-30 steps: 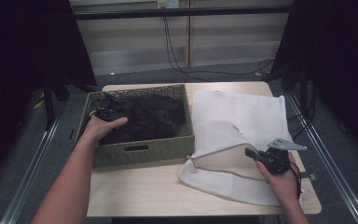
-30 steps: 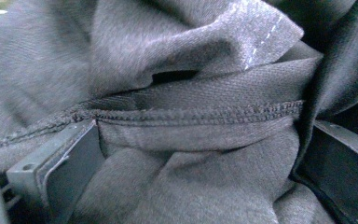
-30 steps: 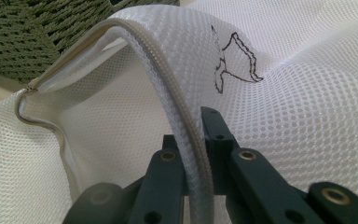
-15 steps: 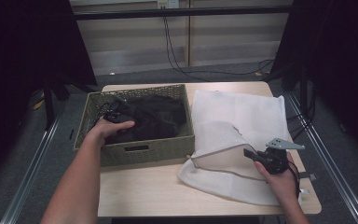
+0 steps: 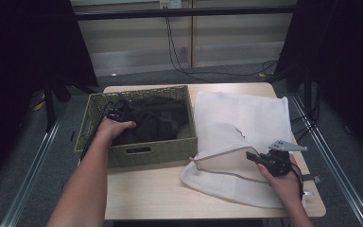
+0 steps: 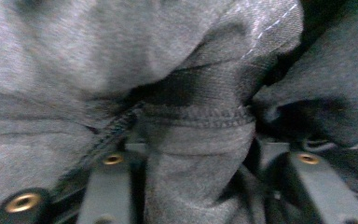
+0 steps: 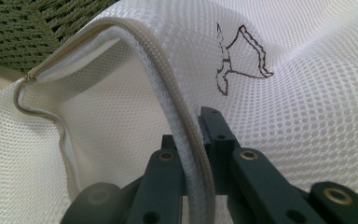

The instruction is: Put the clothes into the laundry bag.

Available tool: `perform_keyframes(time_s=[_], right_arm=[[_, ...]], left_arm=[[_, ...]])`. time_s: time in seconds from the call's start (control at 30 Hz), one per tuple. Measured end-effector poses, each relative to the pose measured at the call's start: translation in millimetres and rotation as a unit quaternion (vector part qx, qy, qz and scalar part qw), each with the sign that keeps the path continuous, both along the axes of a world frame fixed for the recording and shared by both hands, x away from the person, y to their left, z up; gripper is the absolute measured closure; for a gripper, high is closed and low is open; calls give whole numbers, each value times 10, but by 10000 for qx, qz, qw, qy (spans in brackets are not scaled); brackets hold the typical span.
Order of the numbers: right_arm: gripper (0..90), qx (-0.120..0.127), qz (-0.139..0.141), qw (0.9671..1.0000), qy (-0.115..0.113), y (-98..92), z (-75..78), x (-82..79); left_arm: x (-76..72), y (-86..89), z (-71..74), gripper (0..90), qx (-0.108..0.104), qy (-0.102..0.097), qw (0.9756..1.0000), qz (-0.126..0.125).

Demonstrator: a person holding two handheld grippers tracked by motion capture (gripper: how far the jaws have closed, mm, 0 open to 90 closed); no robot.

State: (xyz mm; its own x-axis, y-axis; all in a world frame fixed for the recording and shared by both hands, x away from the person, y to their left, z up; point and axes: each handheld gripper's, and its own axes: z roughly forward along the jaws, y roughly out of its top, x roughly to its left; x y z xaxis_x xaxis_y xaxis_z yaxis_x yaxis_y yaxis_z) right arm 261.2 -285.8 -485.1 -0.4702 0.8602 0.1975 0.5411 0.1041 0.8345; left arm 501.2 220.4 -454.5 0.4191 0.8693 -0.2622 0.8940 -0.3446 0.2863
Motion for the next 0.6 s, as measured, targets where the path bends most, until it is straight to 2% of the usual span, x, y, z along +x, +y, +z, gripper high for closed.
perform_keyframes(time_s=[0.03, 0.1, 0.17, 0.27, 0.33, 0.37, 0.43, 0.47, 0.53, 0.57, 0.6], right_arm=[[863, -6, 9, 10000, -2, -1, -2, 0], [864, 0, 7, 10000, 0, -4, -3, 1], [864, 4, 13, 10000, 6, -7, -7, 5], [864, -1, 27, 10000, -2, -7, -12, 12], [864, -12, 24, 10000, -17, -5, -12, 16], [864, -13, 21, 10000, -20, 0, -9, 15], [864, -24, 10, 10000, -27, 8, -3, 12], [864, -30, 9, 10000, -36, 8, 0, 8], [864, -33, 7, 10000, -46, 10, 4, 4], [864, -33, 7, 10000, -46, 10, 4, 4], [864, -26, 0, 10000, -41, 9, 5, 2]], left_arm=[[-1, 14, 19, 629, -90, -10, 9999, 91], [-6, 43, 48, 648, -208, -7, 9997, 109], [-21, 74, 97, 660, -409, -85, 9990, 145], [-68, 127, 179, 670, -724, -384, 9965, 146], [-106, 151, 235, 671, -1052, -501, 9929, 229], [-119, 189, 277, 672, -1136, -613, 9915, 146], [-157, 220, 363, 673, -1493, -784, 9854, 240], [-175, 235, 410, 673, -1605, -897, 9826, 269], [-210, 256, 508, 673, -1760, -1060, 9783, 276], [-210, 256, 508, 673, -1760, -1060, 9783, 276], [-227, 274, 565, 673, -1827, -1162, 9759, 254]])
